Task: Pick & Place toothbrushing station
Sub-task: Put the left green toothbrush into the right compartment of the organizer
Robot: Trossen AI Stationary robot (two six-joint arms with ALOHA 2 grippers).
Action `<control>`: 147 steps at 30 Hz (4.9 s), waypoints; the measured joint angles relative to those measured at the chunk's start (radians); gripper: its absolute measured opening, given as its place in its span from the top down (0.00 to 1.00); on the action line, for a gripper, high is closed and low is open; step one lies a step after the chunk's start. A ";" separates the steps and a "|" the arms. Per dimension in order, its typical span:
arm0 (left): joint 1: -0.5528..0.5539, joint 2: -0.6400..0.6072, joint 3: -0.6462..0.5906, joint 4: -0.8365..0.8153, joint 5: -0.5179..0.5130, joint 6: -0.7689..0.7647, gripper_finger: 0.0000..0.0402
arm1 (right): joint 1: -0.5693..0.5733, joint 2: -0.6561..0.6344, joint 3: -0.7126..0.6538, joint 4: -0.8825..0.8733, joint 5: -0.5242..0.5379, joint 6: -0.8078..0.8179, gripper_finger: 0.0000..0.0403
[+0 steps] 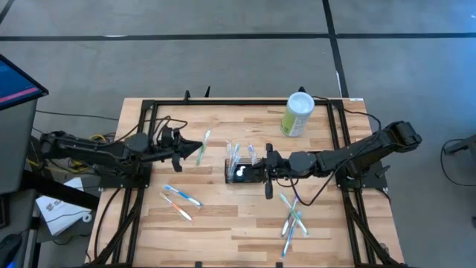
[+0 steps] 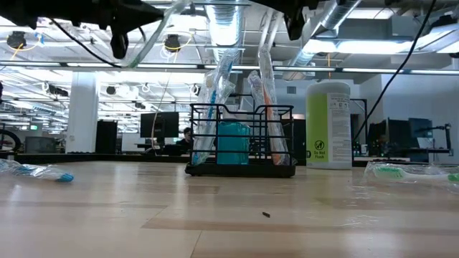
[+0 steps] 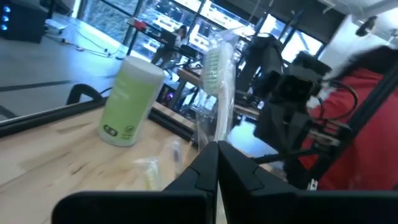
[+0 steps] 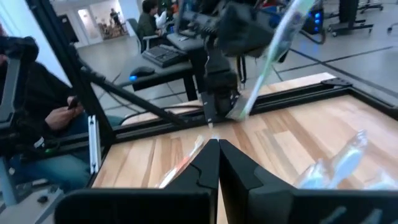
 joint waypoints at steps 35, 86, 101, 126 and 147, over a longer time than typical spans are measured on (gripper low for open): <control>-0.186 0.399 -0.001 0.583 -0.044 0.136 1.00 | -0.005 0.000 0.000 0.127 -0.024 -0.007 0.75; -0.237 0.782 0.228 0.687 -0.082 0.250 1.00 | -0.006 0.099 0.001 0.258 -0.023 -0.066 0.97; -0.237 0.780 0.228 0.684 -0.084 0.251 0.99 | 0.010 0.085 0.000 0.255 -0.010 -0.114 1.00; -0.269 0.649 0.099 0.679 -0.087 0.267 0.95 | 0.141 -0.087 -0.233 0.355 0.381 -0.194 1.00; -0.275 0.653 0.099 0.673 -0.087 0.271 0.95 | 0.068 -0.048 -0.343 0.471 0.419 -0.194 1.00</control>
